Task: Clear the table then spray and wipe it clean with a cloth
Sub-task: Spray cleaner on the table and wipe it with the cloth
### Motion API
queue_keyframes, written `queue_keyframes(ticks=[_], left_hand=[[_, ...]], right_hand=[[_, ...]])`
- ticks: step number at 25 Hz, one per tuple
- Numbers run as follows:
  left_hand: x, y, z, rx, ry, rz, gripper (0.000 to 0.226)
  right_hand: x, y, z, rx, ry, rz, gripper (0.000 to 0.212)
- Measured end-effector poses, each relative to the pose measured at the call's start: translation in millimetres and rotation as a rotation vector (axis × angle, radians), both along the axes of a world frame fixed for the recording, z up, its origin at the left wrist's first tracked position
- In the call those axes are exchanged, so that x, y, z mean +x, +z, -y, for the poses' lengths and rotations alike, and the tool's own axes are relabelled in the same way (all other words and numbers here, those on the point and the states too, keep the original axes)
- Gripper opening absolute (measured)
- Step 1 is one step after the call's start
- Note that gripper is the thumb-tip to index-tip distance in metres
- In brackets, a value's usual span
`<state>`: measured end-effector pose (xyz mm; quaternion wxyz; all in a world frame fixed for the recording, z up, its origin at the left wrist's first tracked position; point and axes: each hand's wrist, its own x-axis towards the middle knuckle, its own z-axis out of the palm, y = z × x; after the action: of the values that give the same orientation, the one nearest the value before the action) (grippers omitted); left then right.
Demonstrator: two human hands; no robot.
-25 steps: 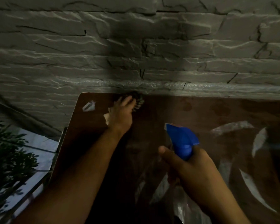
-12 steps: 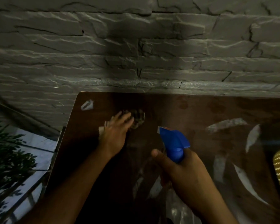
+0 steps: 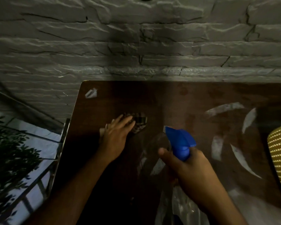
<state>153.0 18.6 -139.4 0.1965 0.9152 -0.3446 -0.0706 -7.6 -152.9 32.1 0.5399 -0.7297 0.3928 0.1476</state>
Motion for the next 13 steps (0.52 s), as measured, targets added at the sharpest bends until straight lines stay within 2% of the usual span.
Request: queue_keyframes(ticks=[1, 3, 7, 10, 13], left_hand=[[-7.3, -2.0, -20.6, -0.041, 0.005, 0.005, 0.052], [34.5, -8.0, -37.6, -0.05, 0.156, -0.01, 0.051], [130.6, -8.6, -6.9, -0.051, 0.364, -0.095, 0.048], [113.9, -4.0, 16.9, -0.009, 0.38, -0.1, 0.048], [40.4, 6.6, 26.2, -0.014, 0.206, -0.068, 0.05]], right_hand=[[-5.3, -0.8, -2.3, 0.017, -0.01, -0.014, 0.038], [-14.7, -3.6, -5.9, 0.031, -0.013, -0.018, 0.038], [-24.3, -11.4, -11.6, 0.045, 0.055, -0.067, 0.036], [-37.6, -18.6, -21.1, 0.006, 0.099, -0.101, 0.041], [-49.6, -20.1, -26.0, 0.005, 0.078, -0.083, 0.029]])
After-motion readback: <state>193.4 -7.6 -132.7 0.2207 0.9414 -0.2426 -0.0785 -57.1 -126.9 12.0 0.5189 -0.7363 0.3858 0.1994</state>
